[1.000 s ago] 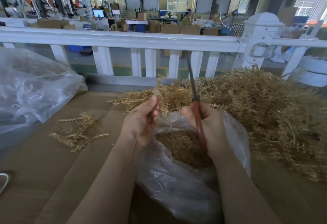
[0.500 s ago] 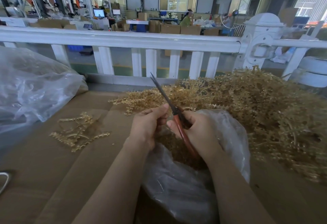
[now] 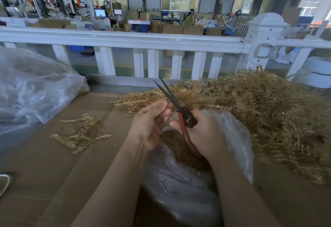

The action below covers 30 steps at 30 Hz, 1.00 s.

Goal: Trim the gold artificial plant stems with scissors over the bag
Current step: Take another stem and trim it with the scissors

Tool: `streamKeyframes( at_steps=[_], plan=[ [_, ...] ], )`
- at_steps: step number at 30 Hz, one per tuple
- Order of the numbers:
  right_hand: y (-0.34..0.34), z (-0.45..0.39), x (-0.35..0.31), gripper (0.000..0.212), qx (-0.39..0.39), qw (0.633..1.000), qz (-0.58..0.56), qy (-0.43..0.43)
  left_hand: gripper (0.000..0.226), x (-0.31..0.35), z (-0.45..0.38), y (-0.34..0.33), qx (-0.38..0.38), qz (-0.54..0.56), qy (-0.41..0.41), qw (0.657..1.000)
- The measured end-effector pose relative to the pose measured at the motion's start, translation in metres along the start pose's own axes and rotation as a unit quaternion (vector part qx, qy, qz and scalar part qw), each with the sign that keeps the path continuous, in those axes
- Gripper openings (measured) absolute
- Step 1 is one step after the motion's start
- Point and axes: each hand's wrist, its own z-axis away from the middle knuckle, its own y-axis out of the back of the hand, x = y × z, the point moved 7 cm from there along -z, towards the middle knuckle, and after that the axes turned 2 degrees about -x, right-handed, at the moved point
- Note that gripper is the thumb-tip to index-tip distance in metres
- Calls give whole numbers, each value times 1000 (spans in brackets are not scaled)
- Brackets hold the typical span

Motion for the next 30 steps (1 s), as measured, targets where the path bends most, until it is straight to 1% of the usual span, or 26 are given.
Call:
streamKeyframes(
  at_steps=[1, 2, 5, 9, 13, 16, 19, 22, 24, 30],
  plan=[
    [0, 0, -1, 61, 0, 1000, 11, 4, 17, 2, 0, 0, 4, 4, -9, 1000],
    [0, 0, 0, 58, -1, 1000, 20, 6, 19, 3, 0, 1, 6, 3, -20, 1000],
    [-1, 0, 2, 50, -7, 999, 44, 12, 17, 8, 2, 0, 6, -8, -55, 998],
    [1, 2, 1, 54, 3, 997, 73, 33, 10, 12, 5, 0, 9, -21, -80, 997],
    [3, 3, -1, 54, 11, 995, 95, 39, 19, 13, 6, -1, 15, -47, -90, 995],
    [3, 3, -2, 53, 13, 995, 92, 38, 15, 16, 7, -2, 13, -55, -109, 992],
    [4, 3, -1, 58, 18, 995, 87, 36, 13, 21, 8, -2, 8, -73, -145, 987],
    [4, 3, 2, 51, 15, 995, 100, 25, 12, 24, 8, -2, 5, -97, -175, 980],
    [4, 3, 2, 48, 15, 994, 108, 24, 13, 26, 7, -1, 9, -107, -185, 977],
    [3, 2, 3, 49, 14, 993, 114, 29, 11, 25, 5, 2, 7, -103, -189, 976]
  ],
)
